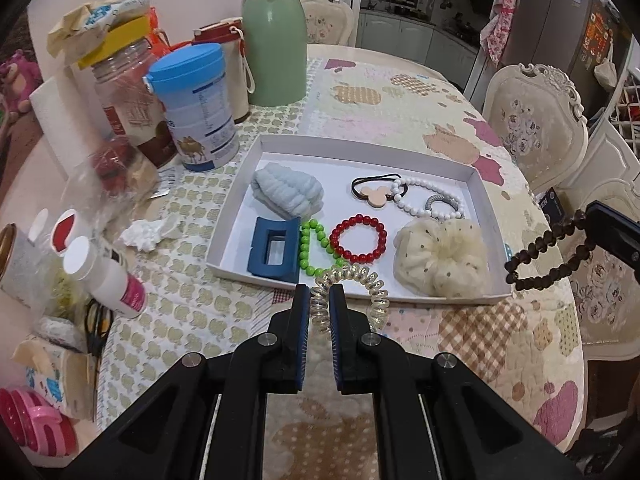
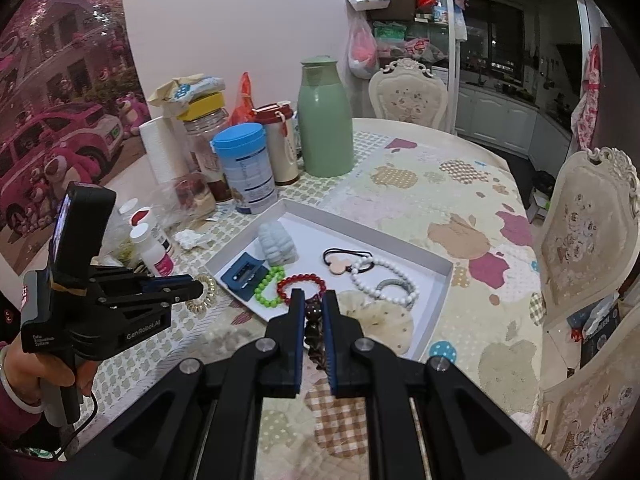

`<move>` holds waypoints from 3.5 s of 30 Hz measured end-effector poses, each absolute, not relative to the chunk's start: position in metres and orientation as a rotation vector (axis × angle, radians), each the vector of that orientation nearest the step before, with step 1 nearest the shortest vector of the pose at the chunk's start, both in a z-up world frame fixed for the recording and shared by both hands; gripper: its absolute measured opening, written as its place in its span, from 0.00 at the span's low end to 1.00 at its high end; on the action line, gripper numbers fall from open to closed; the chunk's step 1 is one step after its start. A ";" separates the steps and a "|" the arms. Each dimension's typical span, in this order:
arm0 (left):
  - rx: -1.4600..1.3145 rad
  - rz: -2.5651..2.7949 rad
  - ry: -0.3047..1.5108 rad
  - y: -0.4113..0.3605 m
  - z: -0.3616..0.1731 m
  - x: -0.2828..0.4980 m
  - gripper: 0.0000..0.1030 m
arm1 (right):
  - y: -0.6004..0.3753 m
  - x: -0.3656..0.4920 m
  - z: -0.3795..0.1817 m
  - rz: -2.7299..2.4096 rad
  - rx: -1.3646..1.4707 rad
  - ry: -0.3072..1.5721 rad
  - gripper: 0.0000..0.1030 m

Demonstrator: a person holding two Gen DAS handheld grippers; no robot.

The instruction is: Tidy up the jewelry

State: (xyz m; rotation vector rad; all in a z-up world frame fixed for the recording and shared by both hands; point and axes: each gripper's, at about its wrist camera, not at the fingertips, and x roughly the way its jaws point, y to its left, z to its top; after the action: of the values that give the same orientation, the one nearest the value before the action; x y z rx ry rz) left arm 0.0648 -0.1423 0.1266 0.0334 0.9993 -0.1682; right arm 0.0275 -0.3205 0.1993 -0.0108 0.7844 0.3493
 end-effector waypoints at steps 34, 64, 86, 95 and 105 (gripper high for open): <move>-0.002 -0.151 1.114 -0.151 0.065 0.143 0.02 | -0.280 0.170 0.117 0.456 0.107 0.980 0.08; 0.012 -0.151 1.150 -0.165 0.041 0.170 0.03 | -0.338 0.203 0.055 0.254 0.131 1.063 0.08; -0.014 -0.092 1.102 -0.155 0.071 0.146 0.25 | -0.331 0.153 0.087 0.225 0.145 1.000 0.37; 0.002 -0.042 1.028 -0.148 0.102 0.118 0.24 | -0.319 0.114 0.121 0.191 0.120 0.922 0.41; 0.027 0.010 0.948 -0.143 0.135 0.082 0.24 | -0.310 0.077 0.150 0.184 0.102 0.859 0.45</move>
State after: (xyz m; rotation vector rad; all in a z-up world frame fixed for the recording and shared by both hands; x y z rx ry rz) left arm 0.0822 -0.1431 0.1354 0.0273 0.9478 0.0099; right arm 0.0768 -0.3105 0.1503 0.1023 0.8595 0.1841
